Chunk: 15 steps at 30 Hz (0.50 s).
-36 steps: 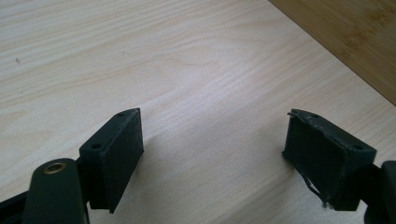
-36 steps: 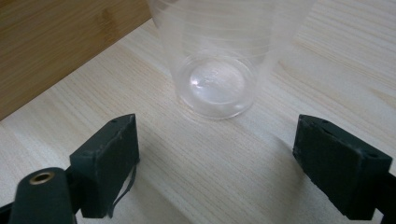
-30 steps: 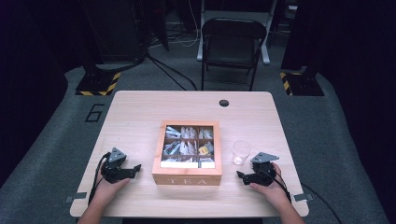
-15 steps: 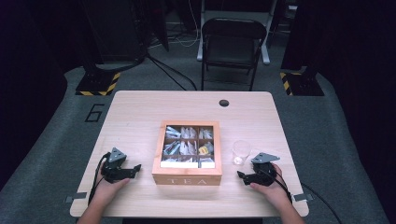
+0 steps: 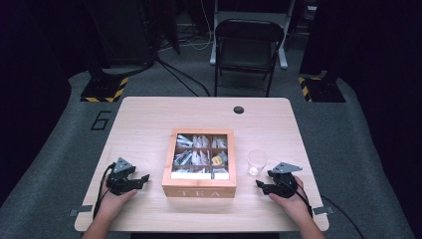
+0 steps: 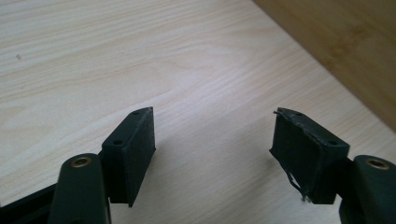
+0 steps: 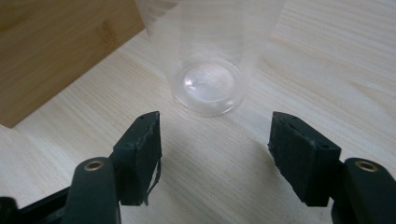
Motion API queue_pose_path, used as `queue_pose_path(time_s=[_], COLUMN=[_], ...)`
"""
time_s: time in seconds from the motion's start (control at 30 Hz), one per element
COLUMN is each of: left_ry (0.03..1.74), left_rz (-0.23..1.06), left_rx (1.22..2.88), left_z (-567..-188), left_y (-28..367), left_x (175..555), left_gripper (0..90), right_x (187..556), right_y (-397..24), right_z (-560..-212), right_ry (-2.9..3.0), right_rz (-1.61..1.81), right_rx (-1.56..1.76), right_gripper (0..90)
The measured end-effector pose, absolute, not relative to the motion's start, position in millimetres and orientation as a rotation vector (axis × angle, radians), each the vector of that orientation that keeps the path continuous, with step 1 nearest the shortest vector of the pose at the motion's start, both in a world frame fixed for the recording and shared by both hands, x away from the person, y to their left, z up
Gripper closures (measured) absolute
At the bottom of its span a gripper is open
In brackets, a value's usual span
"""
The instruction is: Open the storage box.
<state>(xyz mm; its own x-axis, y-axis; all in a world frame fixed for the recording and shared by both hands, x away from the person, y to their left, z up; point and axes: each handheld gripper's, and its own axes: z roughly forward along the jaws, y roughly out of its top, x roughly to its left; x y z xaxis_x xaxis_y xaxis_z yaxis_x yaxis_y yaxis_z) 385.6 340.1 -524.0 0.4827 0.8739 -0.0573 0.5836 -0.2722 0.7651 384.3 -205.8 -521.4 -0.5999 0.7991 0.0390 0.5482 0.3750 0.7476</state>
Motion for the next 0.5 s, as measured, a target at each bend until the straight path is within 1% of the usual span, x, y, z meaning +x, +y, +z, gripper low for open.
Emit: queue_pose_path(time_s=[0.03,0.1,0.17,0.3,0.5], left_ry=[1.202,1.2,1.19,1.171,1.125], left_rz=[0.468,0.464,0.442,0.417,0.421], left_rx=[1.978,1.969,1.972,1.984,2.018], left_z=[-522.4,-521.4,-518.9,-515.0,-503.3], left_y=[340.4,339.9,339.3,335.5,329.7], left_x=[384.5,383.7,381.8,377.2,373.1], left_gripper=[31.5,32.6,35.5,37.4,39.6], right_x=[383.6,383.0,380.4,378.5,374.9], right_y=[-205.7,-205.7,-205.5,-206.2,-208.3], right_z=[-519.4,-517.6,-511.7,-507.4,-496.0], right_ry=[2.307,2.303,2.289,2.276,2.298], right_rz=[1.066,1.067,1.085,1.103,1.118], right_rx=[1.178,1.17,1.188,1.206,1.206], right_gripper=[35.5,36.2,37.9,38.5,39.0])
